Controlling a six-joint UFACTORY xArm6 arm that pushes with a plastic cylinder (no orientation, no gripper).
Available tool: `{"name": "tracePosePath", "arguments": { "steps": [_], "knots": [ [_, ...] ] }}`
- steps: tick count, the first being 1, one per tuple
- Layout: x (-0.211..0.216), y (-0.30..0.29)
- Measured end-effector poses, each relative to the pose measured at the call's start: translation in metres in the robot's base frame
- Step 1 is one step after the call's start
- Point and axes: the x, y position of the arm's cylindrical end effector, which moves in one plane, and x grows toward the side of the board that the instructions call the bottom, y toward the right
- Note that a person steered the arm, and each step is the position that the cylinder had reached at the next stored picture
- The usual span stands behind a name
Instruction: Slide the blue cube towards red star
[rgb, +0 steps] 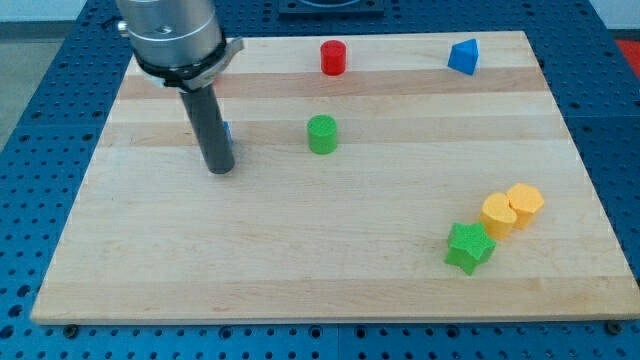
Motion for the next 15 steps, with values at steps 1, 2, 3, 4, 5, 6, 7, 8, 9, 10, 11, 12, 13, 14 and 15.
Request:
{"name": "tracePosePath", "arguments": {
  "steps": [1,2,3,4,5,6,7,8,9,10,11,12,13,14,15],
  "knots": [
    [-0.021,0.034],
    [-0.053,0.035],
    [-0.020,0.032],
    [-0.014,0.022],
    [-0.024,0.023],
    [-0.055,0.021],
    [-0.082,0.002],
    [-0.092,-0.019],
    [-0.092,-0.018],
    [-0.091,-0.017],
    [-0.071,-0.003],
    [-0.037,0.010],
    [-0.027,0.010],
    [-0.017,0.024],
    [0.014,0.038]
  ]
}}
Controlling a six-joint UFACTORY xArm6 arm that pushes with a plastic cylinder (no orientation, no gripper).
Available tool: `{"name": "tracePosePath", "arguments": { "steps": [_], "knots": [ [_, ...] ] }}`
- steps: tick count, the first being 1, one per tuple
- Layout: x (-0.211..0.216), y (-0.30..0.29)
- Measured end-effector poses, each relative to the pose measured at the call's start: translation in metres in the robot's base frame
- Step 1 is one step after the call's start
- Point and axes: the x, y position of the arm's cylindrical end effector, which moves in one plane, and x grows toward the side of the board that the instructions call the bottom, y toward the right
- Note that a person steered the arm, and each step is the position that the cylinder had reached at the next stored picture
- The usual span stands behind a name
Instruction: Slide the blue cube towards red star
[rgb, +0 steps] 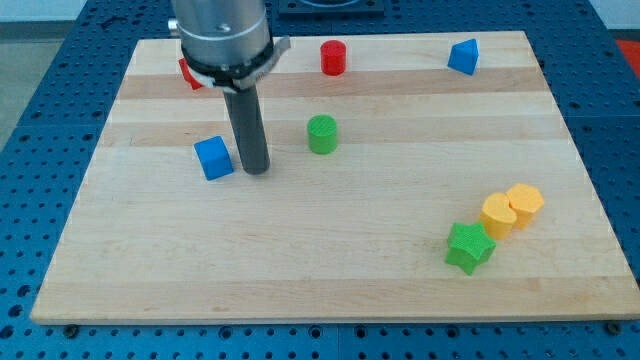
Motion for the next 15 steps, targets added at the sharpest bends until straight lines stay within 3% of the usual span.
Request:
{"name": "tracePosePath", "arguments": {
  "steps": [2,5,10,15],
  "knots": [
    [-0.002,-0.064],
    [-0.061,-0.039],
    [-0.060,-0.070],
    [-0.060,-0.060]
  ]
}}
